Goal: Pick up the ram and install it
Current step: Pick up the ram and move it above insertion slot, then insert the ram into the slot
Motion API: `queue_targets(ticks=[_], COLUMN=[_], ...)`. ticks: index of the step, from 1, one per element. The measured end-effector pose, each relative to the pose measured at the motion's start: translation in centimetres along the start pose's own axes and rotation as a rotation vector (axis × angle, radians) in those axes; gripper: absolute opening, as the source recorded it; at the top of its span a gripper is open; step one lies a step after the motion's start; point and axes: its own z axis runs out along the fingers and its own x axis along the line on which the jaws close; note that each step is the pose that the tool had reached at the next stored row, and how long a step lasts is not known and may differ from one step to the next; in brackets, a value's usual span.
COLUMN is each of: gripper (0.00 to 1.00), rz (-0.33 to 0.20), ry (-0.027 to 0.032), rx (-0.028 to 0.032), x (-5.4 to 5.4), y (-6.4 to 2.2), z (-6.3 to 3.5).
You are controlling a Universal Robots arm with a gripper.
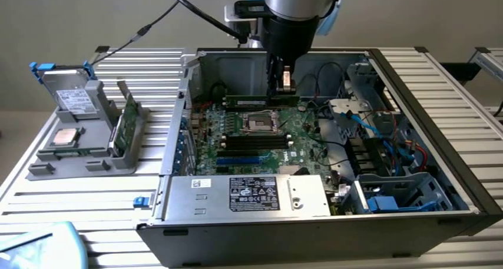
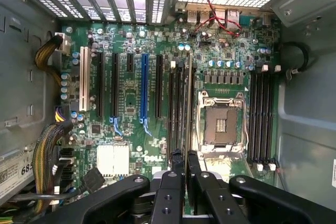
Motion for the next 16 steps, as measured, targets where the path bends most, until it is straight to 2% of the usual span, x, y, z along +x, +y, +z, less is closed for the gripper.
queue_targets(ticks=[13,16], gripper=[0.14,0.14], rz=[0.000,0.000], ry=[0.0001,-0.0001], rx=[0.0000,0.0000], x=[0.00,0.05], y=[0.00,-0.02], z=[0.01,0.54])
